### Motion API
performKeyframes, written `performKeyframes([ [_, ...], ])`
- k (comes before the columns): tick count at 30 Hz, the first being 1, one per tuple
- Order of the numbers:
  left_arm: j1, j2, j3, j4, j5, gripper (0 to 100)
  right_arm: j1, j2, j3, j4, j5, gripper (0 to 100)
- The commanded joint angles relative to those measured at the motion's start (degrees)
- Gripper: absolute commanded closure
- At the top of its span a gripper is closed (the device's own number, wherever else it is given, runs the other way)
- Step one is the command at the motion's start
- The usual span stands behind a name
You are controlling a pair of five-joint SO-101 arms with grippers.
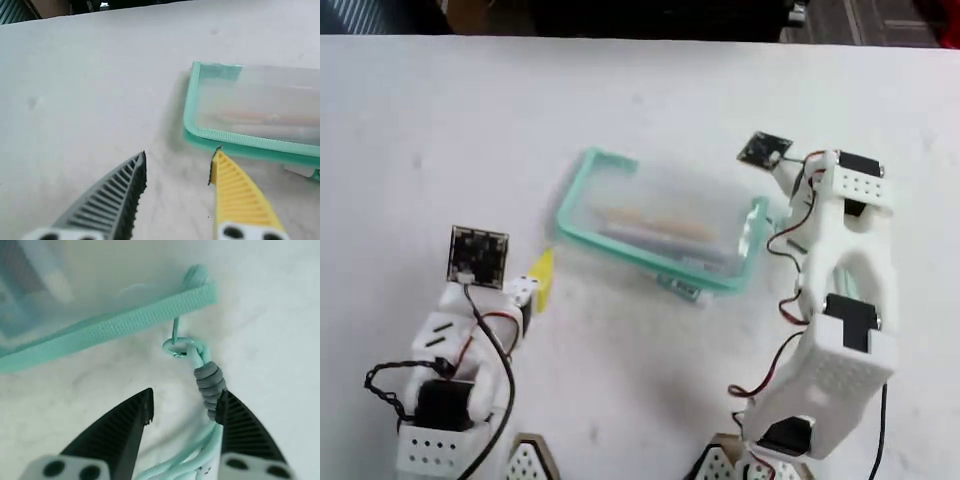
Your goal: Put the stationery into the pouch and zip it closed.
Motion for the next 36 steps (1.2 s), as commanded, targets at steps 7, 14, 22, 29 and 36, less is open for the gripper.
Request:
performKeyframes([
  [7,0.66,-0.40,-0.44,-1.41,-0.53,80,2.07,3.12,-2.55,-4.97,2.37,80.4],
  [14,0.66,-0.40,-0.44,-1.41,-0.53,80,2.33,5.41,-2.55,-5.76,2.37,80.5],
  [22,0.66,-0.40,-0.53,-1.41,-0.53,80,2.95,9.01,-2.55,-10.86,2.46,83.2],
  [29,0.66,-0.40,-0.53,-1.41,-0.44,80,2.95,9.54,-2.37,-11.03,2.46,97.2],
  [36,0.40,-0.40,-0.97,-1.41,-0.26,80,2.42,3.38,-2.46,-8.13,2.11,98.2],
])
